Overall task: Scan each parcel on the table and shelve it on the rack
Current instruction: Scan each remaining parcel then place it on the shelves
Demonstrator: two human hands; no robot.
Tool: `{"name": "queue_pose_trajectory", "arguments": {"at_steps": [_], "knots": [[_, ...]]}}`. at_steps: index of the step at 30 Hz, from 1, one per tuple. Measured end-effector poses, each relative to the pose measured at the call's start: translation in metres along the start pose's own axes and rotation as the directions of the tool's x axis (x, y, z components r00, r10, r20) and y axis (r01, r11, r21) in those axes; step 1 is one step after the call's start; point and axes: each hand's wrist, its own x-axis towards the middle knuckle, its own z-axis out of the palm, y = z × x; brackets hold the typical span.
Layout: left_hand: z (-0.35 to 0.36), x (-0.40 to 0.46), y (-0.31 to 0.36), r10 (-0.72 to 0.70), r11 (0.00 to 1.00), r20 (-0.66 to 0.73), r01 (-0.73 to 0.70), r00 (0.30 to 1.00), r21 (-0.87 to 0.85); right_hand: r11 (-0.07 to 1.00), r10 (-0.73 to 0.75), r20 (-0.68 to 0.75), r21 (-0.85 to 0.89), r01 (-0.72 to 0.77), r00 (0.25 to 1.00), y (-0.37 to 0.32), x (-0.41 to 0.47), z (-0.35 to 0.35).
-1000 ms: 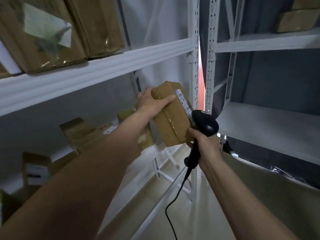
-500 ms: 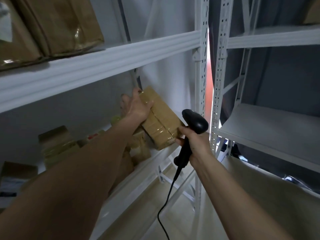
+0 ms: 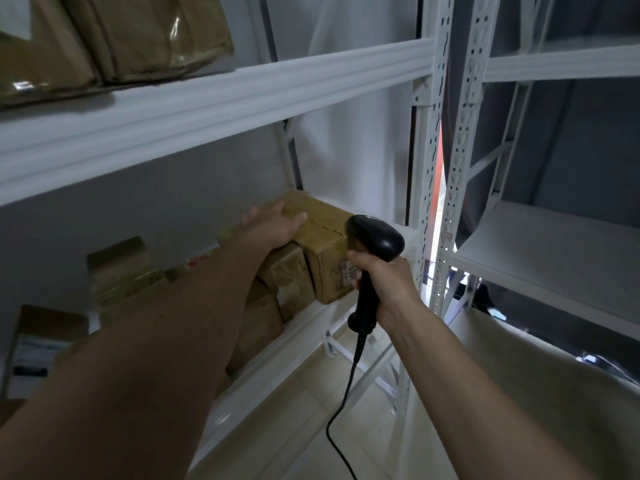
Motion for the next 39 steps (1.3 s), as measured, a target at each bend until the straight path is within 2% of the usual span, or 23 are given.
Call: {"name": "queue_pose_trajectory", "arguments": {"at_steps": [5, 7, 8, 11, 14, 18, 21, 26, 29, 35, 39], "knots": [[0.001, -0.008, -0.001, -0.01, 1.0, -0.041, 0.01, 0.999, -0.015, 1.0, 0.021, -0.008, -0.008, -0.021, 1.0, 0.003, -0.003, 0.004], [-0.002, -0.019, 0.003, -0.006, 0.994, -0.156, -0.012, 0.988, -0.112, 1.0, -0.002, -0.03, -0.005, 0.002, 1.0, 0.001, -0.008, 0.003], [-0.004, -0.027, 0.005, 0.003, 0.975, -0.236, -0.055, 0.972, -0.213, 0.999, -0.03, -0.052, -0.016, 0.029, 0.998, -0.001, -0.012, 0.003], [-0.013, -0.064, 0.008, -0.005, 0.811, -0.397, -0.229, 0.918, -0.539, 0.992, -0.12, -0.056, -0.048, 0.117, 0.991, -0.008, -0.029, 0.008], [-0.021, -0.113, -0.007, -0.023, 0.609, -0.368, -0.279, 0.929, -0.743, 0.992, -0.118, 0.115, -0.038, 0.123, 0.986, -0.007, -0.058, 0.024], [-0.022, -0.19, -0.051, -0.076, 0.458, -0.317, -0.249, 0.946, -0.853, 0.994, -0.076, 0.322, -0.054, 0.099, 0.944, 0.019, -0.101, 0.049], [-0.019, -0.246, -0.091, -0.143, 0.416, -0.319, -0.236, 0.937, -0.879, 0.991, -0.038, 0.4, -0.104, 0.087, 0.916, 0.048, -0.131, 0.069], [-0.021, -0.327, -0.172, -0.221, 0.435, -0.371, -0.249, 0.902, -0.865, 0.991, 0.062, 0.543, -0.131, 0.012, 0.837, 0.093, -0.193, 0.099], [-0.021, -0.38, -0.23, -0.344, 0.46, -0.396, -0.215, 0.851, -0.862, 0.988, 0.114, 0.66, -0.157, -0.012, 0.742, 0.117, -0.246, 0.119], [-0.026, -0.5, -0.348, -0.585, 0.432, -0.388, -0.131, 0.712, -0.893, 0.969, 0.199, 0.817, -0.247, 0.018, 0.542, 0.186, -0.368, 0.181], [-0.037, -0.589, -0.432, -0.713, 0.392, -0.371, -0.1, 0.595, -0.915, 0.939, 0.304, 0.851, -0.344, 0.015, 0.427, 0.238, -0.453, 0.231]]}}
